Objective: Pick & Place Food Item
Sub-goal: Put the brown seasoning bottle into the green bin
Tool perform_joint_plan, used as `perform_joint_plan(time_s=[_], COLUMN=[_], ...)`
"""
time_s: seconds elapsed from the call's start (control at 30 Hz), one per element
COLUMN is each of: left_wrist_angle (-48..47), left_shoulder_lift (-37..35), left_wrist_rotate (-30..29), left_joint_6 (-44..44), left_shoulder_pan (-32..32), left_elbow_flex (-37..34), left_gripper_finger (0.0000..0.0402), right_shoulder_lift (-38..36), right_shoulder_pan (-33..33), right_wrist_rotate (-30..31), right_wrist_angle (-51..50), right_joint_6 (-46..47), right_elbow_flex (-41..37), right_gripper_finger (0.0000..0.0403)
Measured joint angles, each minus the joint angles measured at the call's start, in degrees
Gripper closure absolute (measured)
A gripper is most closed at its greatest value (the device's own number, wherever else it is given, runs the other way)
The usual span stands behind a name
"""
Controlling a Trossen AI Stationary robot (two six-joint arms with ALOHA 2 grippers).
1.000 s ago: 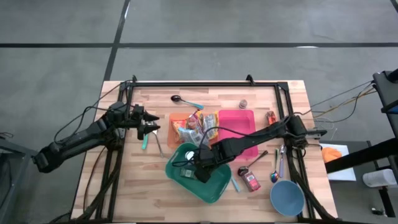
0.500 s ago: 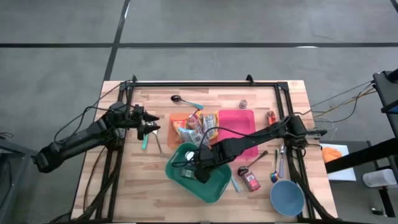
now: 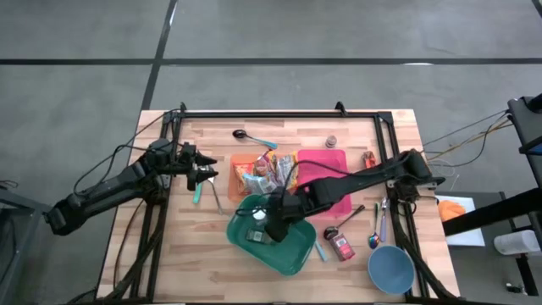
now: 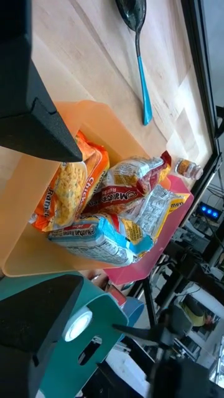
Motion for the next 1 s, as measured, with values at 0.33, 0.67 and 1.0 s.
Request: perform_joint_plan(time_s=[0.33,0.67,1.0], left_wrist_angle=[-0.22,-0.22,-0.23], left_shoulder_lift=[0.02,0.02,0.02], left_wrist_rotate=[0.0,0.0,0.0], left_joint_6=[0.01,0.01,0.0], left_shoulder_pan=[0.02,0.02,0.0], left_elbow_flex=[0.0,0.0,0.0], left_gripper_finger=[0.0087,0.0086,0.0086], right_shoulder_lift=[-10.24,-18.5,-22.85], right_shoulder_pan=[-1.73,-6.84,-18.84], right_wrist_rotate=[13.48,17.86,18.09], right_wrist_angle=[-5.9,-15.17,-29.75], right_joint_6=[-4.68,-8.82,-17.67], right_elbow_flex=[0.0,-0.97,-3.57], right_gripper_finger=[0.0161,0.0161,0.0161])
